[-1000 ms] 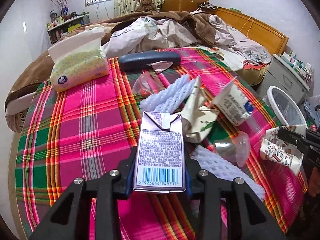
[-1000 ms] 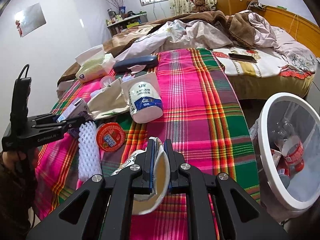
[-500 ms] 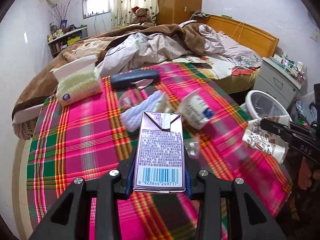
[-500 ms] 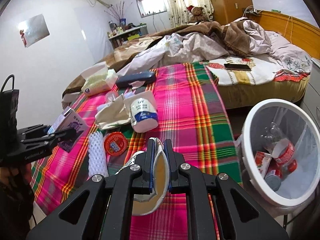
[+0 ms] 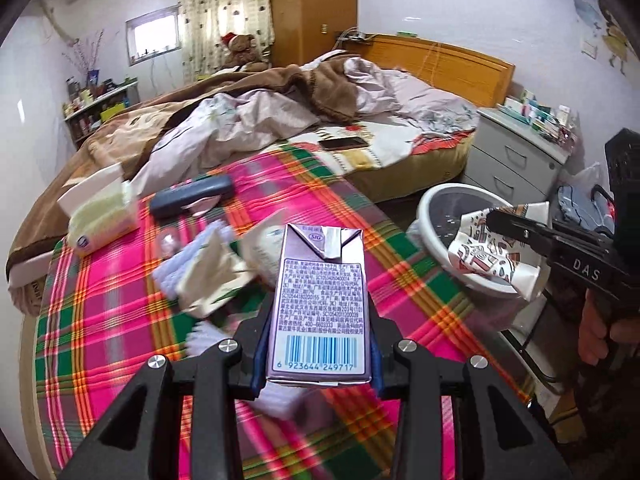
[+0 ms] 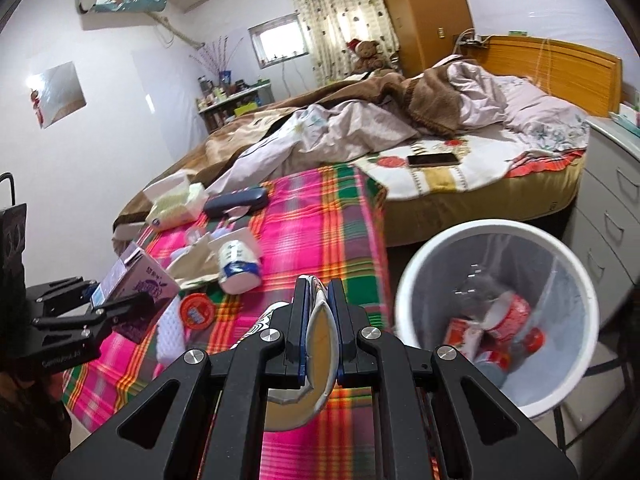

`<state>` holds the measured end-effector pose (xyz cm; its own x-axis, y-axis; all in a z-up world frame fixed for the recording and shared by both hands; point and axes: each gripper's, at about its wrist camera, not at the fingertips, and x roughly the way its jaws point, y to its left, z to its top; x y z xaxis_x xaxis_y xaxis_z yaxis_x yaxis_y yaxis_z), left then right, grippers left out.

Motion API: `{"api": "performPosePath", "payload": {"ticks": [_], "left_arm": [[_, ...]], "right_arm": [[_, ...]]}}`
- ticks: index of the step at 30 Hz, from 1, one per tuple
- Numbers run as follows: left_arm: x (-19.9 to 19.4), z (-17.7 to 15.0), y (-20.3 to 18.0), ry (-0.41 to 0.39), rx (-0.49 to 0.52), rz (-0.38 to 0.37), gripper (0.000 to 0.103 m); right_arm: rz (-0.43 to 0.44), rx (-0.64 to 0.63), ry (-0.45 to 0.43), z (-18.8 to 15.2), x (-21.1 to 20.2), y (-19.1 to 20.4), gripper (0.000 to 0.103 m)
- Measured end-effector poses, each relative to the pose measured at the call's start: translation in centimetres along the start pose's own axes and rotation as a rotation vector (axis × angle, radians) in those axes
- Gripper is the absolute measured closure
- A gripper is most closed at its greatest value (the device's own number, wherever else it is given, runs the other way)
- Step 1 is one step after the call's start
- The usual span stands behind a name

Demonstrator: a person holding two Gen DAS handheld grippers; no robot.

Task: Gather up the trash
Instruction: 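Carry the cup and carton over the white wastebasket and open both tools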

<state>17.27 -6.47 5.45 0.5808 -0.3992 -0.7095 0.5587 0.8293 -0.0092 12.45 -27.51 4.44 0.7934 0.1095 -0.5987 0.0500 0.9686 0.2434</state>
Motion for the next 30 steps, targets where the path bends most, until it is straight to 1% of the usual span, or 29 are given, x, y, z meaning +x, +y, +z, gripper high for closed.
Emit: {"api": "performPosePath", "payload": {"ticks": [10, 13, 19, 22, 26, 28, 30], "left_arm": [[2.1, 1.9, -7.3, -0.008, 0.053, -0.094, 0.063], [2.8, 2.6, -9.5, -0.016, 0.078, -0.114, 0.063], [4.7, 3.7, -13.0, -0.008, 0.096, -0.18, 0.063], [5.9, 3.9, -14.3, 0.008, 0.093, -0.209, 0.063], [7.3, 4.2, -16.0, 0.02, 0.11, -0.206, 0.063], [8.2, 4.3, -16.7, 0.039, 0.096, -0.238, 0.063], [8.9, 4.4, -17.4, 0.049, 0.1, -0.228, 0.063]], "right_arm": [[-0.067, 0.048, -0.028, 0.5, -1.3, -5.3, 0.093], [-0.09, 0.061, -0.029, 0.5, -1.5, -6.9, 0.093], [-0.144, 0.096, -0.022, 0.7, -1.6, -10.0, 0.093], [-0.171, 0.111, -0.01, 0.7, -1.2, -11.5, 0.093], [-0.199, 0.1, 0.021, 0.4, -0.2, -13.0, 0.093], [-0.207, 0.1, 0.045, 0.2, 0.5, -13.9, 0.093], [-0.219, 0.098, 0.055, 0.0, 0.9, -14.6, 0.093]]}}
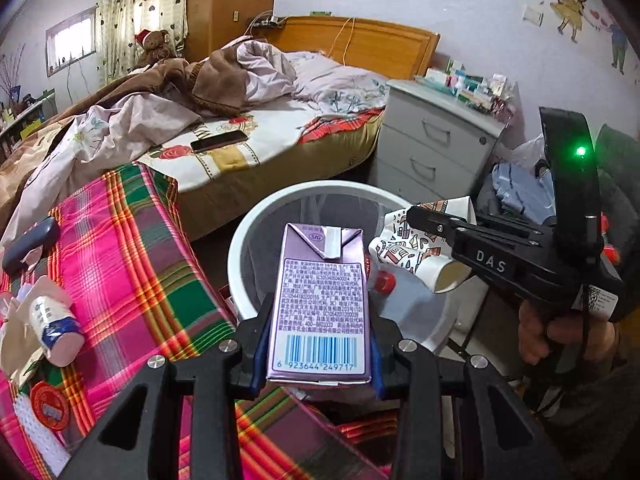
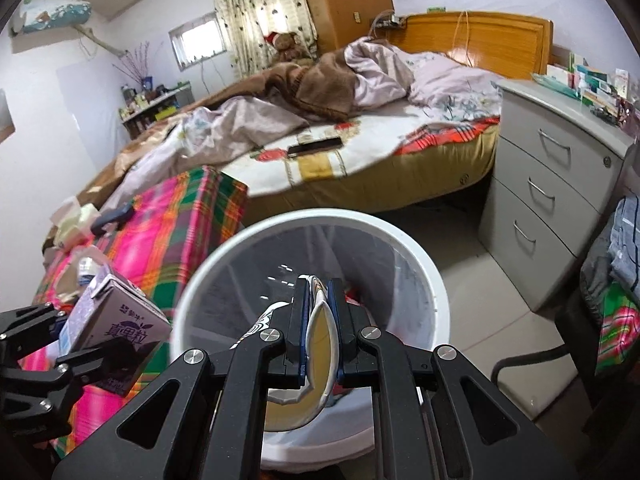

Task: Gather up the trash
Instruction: 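Carry the cup and carton over the white wastebasket and open both tools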

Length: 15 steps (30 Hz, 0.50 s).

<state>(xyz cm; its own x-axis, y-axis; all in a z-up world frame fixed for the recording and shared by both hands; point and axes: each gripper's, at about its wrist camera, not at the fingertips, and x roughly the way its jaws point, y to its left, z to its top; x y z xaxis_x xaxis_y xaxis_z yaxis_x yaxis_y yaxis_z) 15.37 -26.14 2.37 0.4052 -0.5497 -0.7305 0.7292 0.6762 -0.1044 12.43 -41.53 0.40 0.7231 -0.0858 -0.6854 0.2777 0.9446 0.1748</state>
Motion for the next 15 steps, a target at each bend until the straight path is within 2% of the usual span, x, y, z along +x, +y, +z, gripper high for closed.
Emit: {"api": "performPosePath", "payload": {"ticks": [7, 8, 9, 11, 13, 15], "left_arm": [[2.1, 0.2, -0.7, 0.026, -0.009, -0.001, 0.063], [2.2, 0.2, -0.7, 0.025, -0.009, -0.004, 0.059], [2.3, 0.2, -0.7, 0.028, -0.013, 0.0, 0.047], [2.5, 0.4, -0.5, 0.026, -0.03, 0.008, 0.04], [2.4, 0.3, -0.3, 0.021, -0.045, -0.015, 0.04], [2.3, 0.2, -0.1, 0.02, -0.049, 0.002, 0.039]], "right_arm": [[-0.004, -0.003, 0.038, -0.4, 1.4, -1.3, 0.093], [0.001, -0.008, 0.04, -0.4, 1.4, -1.4, 0.093], [0.001, -0.012, 0.042, -0.4, 1.5, -1.4, 0.092], [-0.009, -0.016, 0.046, -0.4, 1.6, -1.4, 0.091], [-0.013, -0.014, 0.045, -0.4, 1.4, -1.5, 0.085], [-0.01, -0.01, 0.043, -0.4, 1.5, -1.5, 0.063]]}}
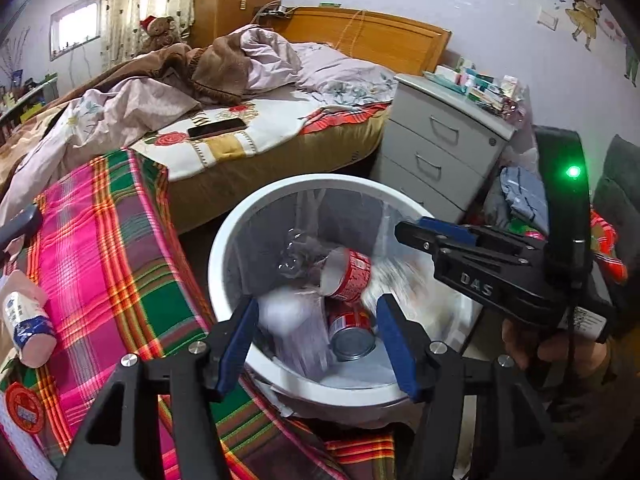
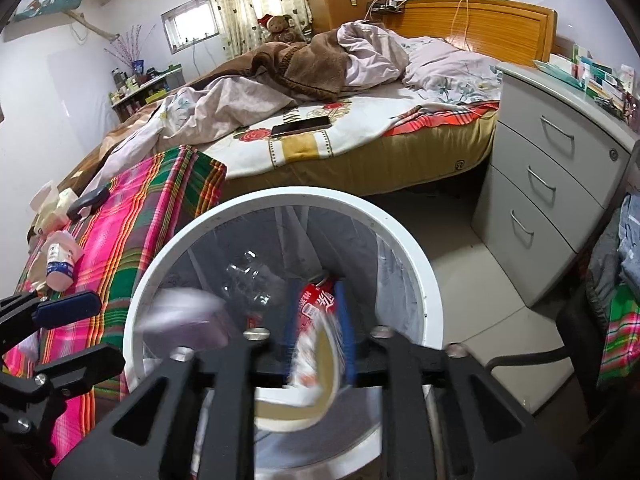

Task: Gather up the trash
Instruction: 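Carry the cup and carton over the white wastebasket and open both tools, then move both tools back over the remaining trash on the plaid cloth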

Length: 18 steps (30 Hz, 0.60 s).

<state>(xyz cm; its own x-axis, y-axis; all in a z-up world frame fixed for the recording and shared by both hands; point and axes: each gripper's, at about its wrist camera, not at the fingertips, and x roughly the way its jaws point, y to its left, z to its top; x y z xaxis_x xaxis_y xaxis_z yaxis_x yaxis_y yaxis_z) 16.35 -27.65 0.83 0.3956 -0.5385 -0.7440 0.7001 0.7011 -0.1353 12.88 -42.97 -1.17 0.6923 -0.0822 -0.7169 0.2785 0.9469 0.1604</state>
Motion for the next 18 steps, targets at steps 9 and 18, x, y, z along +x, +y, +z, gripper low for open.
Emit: {"api": "performPosePath", "payload": {"ticks": [9, 18], "left_arm": [[-1.8, -0.5, 0.9, -0.031, -0.026, 0.01, 0.038], [-4.6, -1.9, 2.2, -0.064, -0.052, 0.068, 0.038]], "right_arm": [[0.018, 0.011, -0.029, 0.0, -1.1, 0.5, 0.055], [0.057, -0.017, -0.064, -0.5, -2.5, 2.7, 0.055]]}}
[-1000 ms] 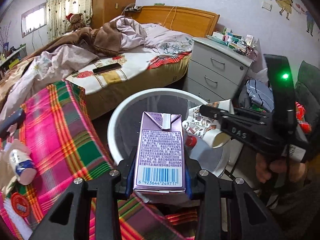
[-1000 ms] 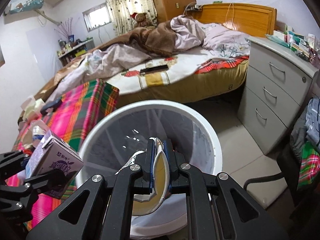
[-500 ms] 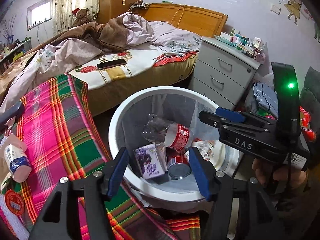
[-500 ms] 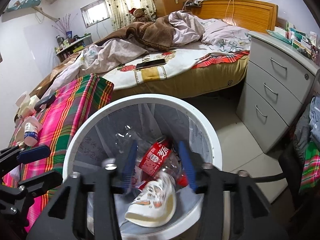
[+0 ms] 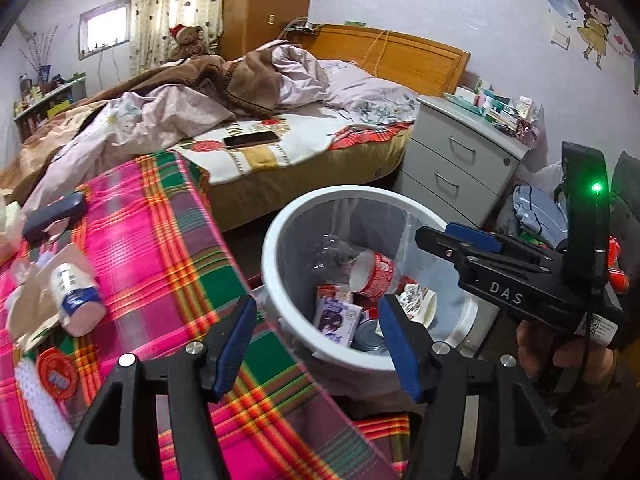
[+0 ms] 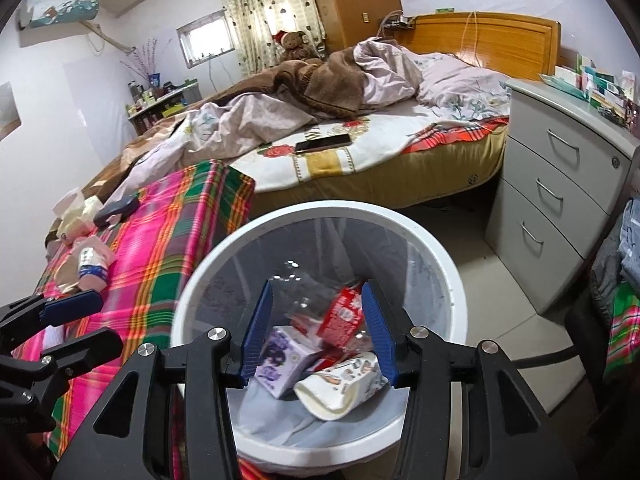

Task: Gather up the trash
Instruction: 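Move both tools back over the remaining trash on the plaid cloth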

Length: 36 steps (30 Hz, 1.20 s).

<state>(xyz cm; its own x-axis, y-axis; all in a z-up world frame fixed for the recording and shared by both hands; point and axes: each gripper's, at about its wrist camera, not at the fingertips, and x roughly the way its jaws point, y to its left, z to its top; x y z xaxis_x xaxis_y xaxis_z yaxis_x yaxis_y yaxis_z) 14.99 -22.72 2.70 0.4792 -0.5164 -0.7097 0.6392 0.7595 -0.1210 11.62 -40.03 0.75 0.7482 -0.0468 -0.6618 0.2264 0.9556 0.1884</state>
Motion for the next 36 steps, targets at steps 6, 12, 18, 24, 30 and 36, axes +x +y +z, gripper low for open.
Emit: {"api": "performPosePath", "payload": {"ticks": [6, 12, 18, 24, 30, 36], "left_arm": [[-2.2, -1.0, 1.7, -0.031, -0.038, 0.042, 0.037], [-4.1, -2.5, 3.6, -0.048, -0.074, 0.09, 0.037], [-5.9, -4.5, 6.7, -0.06, -0.144, 0.145, 0.037], [-8.1, -6.1, 10.2, -0.083, -0.221, 0.203, 0.036], [-9.5, -8.0, 14.2, -0.091, -0.318, 0.274, 0.034], [-9.6, -9.7, 17.2, -0.065, -0.385, 0.326, 0.034]], "right_arm": [[0.038, -0.034, -0.021, -0.3, -0.7, 2.2, 0.055], [0.085, -0.085, -0.03, -0.6, -0.9, 4.9, 0.055], [0.13, -0.133, -0.034, -1.0, -0.7, 7.5, 0.055], [0.181, -0.177, -0.018, -1.2, 0.1, 10.4, 0.055], [0.229, -0.223, 0.008, -1.2, 1.3, 13.6, 0.055], [0.275, -0.253, 0.045, -0.8, 3.0, 16.5, 0.054]]}}
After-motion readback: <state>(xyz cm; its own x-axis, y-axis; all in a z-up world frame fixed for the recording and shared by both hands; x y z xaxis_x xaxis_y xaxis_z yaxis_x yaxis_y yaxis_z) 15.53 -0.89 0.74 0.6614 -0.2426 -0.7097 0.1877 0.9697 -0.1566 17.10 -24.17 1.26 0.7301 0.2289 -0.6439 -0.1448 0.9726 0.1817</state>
